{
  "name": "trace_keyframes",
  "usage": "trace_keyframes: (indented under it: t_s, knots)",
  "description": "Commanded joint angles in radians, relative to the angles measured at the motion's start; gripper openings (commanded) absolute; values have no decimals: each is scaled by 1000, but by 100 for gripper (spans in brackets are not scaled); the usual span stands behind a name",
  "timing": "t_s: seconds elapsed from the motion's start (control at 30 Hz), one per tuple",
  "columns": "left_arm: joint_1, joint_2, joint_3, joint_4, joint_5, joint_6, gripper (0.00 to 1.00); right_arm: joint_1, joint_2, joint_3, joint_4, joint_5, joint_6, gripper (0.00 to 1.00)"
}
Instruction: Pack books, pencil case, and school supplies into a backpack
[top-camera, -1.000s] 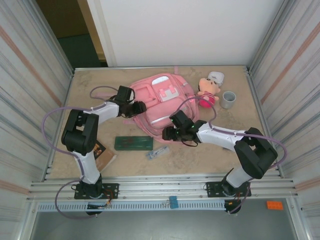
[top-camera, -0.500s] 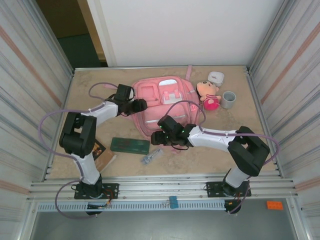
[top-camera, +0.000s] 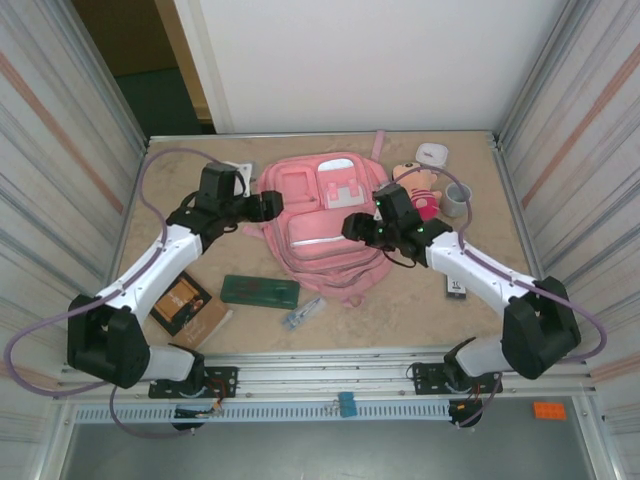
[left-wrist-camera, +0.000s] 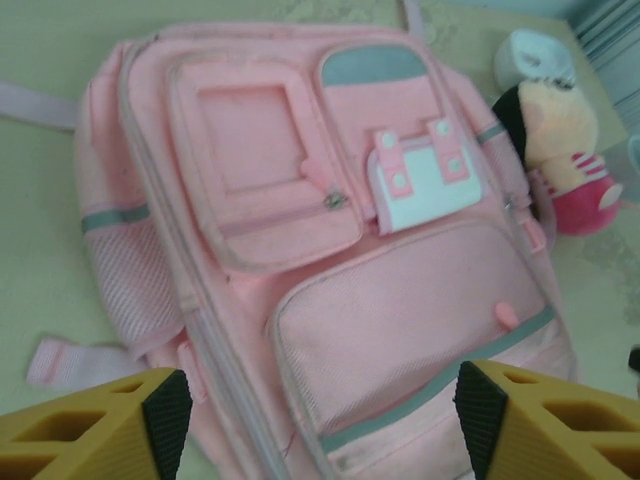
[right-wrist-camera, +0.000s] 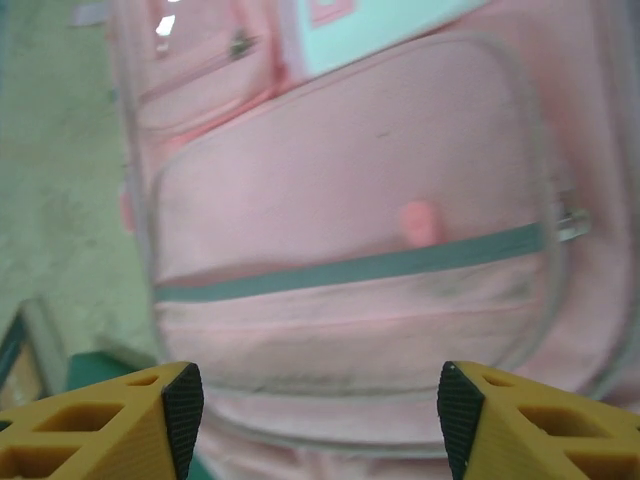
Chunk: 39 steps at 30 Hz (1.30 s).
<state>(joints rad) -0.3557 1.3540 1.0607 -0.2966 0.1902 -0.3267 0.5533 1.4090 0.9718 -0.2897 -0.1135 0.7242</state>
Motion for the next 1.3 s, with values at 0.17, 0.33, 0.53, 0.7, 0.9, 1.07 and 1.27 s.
trace_keyframes:
  t_s: [0.17,0.33,0.53,0.7,0.9,1.07,1.27]
  knots:
    - [-2,-33,-80,-70,-29,43,73,65,187,27,12,-86,-99,59]
    - [-2,-77,-111,-70,-62,77,74,217,212,-22,86,-31,-50,60]
    - [-9,-124,-109,-62,-6,209,72,293,134,41,68,31,-66,62]
    - [-52,-137,-76,-49,34,396,72,226,-26,39,34,4,-85,65]
    - [-226,-27,-26,-52,75,751,74,-24,-201,-105,36,-167,-44,67]
    - [-399,165,30,-43,-29,984,75,-189,-258,-177,-26,-253,-24,67]
    - [-444,398,165,-13,-72,1007,78,-230,-299,-259,-28,-274,-7,67]
